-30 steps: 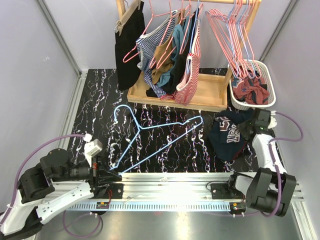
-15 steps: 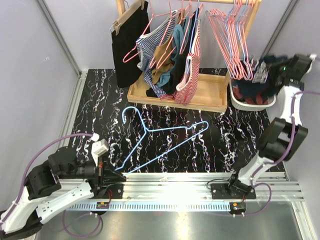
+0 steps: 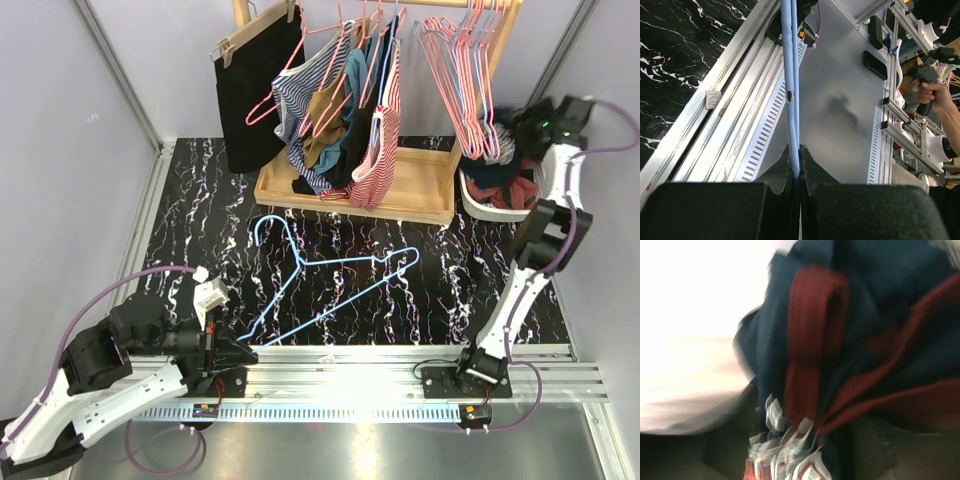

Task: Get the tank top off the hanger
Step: Place the tank top into the basket, then pass the hanger from the left arm to the right

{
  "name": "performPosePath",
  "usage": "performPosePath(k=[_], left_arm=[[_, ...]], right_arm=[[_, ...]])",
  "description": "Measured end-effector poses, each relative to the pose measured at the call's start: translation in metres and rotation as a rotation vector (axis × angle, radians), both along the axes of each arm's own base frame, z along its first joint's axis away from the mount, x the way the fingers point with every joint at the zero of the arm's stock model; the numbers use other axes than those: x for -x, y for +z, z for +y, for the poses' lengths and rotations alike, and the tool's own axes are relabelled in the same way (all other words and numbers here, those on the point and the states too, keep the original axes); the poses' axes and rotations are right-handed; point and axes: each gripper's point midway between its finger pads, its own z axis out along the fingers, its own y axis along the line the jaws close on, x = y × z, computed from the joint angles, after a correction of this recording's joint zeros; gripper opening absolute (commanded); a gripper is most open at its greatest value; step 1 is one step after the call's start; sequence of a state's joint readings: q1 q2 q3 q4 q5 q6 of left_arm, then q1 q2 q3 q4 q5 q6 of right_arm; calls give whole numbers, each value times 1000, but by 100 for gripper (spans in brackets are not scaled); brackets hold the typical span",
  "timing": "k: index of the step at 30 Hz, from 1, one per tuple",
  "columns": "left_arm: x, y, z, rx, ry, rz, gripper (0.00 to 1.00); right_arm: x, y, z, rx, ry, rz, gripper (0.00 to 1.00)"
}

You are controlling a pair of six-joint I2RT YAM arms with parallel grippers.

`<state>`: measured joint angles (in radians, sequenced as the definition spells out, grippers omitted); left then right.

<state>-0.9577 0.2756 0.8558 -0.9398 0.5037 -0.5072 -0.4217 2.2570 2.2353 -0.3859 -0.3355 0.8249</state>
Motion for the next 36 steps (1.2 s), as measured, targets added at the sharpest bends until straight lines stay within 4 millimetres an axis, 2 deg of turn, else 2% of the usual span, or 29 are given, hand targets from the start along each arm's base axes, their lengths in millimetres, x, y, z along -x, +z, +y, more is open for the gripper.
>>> performPosePath(k=[2, 4, 5, 6, 7, 9, 10, 12, 13, 14, 16, 17, 19, 20, 21, 23, 25, 27, 29, 31, 34, 36], left_arm=[[0, -1, 0, -4, -1, 3, 0], [-1, -2, -2, -14, -1, 9, 0], [-2, -3, -2, -20, -2, 13, 0], [-2, -4, -3, -26, -1, 17, 0], [-2, -5, -3, -31, -2, 20, 0], [-3, -6, -4, -38, -3, 21, 0], [-3, -6, -4, -38, -4, 19, 0], [-3, -6, -4, -38, -6, 16, 0], [-3, -6, -4, -38, -7, 14, 0], [-3, -6, -4, -39, -8, 13, 0], [-3, -6, -4, -40, -10, 8, 0], [-3, -6, -3, -41, -12, 6, 0], [-2, -6, -3, -41, -17, 0, 0], [-2, -7, -3, -42, -18, -3, 0], [-2, -7, -3, -43, -20, -4, 0], [-2, -7, -3, -46, -21, -5, 0], [-1, -8, -2, -49, -25, -5, 0], [1, -10, -1, -56, -34, -2, 0], [4, -11, 0, -59, -55, 0, 0], [9, -10, 1, -59, -84, 3, 0], [21, -3, 3, -43, -151, 16, 0], [31, 4, 5, -27, -204, 25, 0]], right_arm=[[0, -65, 12, -24, 37, 150, 100], [10, -113, 25, -43, 63, 276, 100], [17, -131, 30, -45, 63, 330, 100], [22, -138, 32, -39, 61, 362, 100], [26, -135, 31, -23, 51, 373, 100], [34, -115, 25, 22, 24, 372, 100], [41, -97, 22, 47, 8, 368, 100], [55, -44, 16, 112, -38, 316, 100], [66, -4, 14, 152, -66, 263, 100], [77, 23, 14, 177, -87, 223, 100], [113, 92, 21, 238, -131, 104, 100], [134, 116, 27, 259, -148, 61, 100], [192, 155, 46, 296, -180, -22, 100], [221, 167, 56, 313, -191, -63, 100], [250, 173, 65, 325, -206, -88, 100], [294, 179, 81, 346, -224, -143, 100], [337, 172, 99, 356, -223, -172, 100], [370, 163, 119, 369, -184, -200, 100], [392, 154, 148, 371, -72, -231, 100], [403, 149, 186, 343, 114, -280, 100], [414, 139, 258, 218, 514, -396, 100], [426, 124, 295, 113, 759, -416, 100]])
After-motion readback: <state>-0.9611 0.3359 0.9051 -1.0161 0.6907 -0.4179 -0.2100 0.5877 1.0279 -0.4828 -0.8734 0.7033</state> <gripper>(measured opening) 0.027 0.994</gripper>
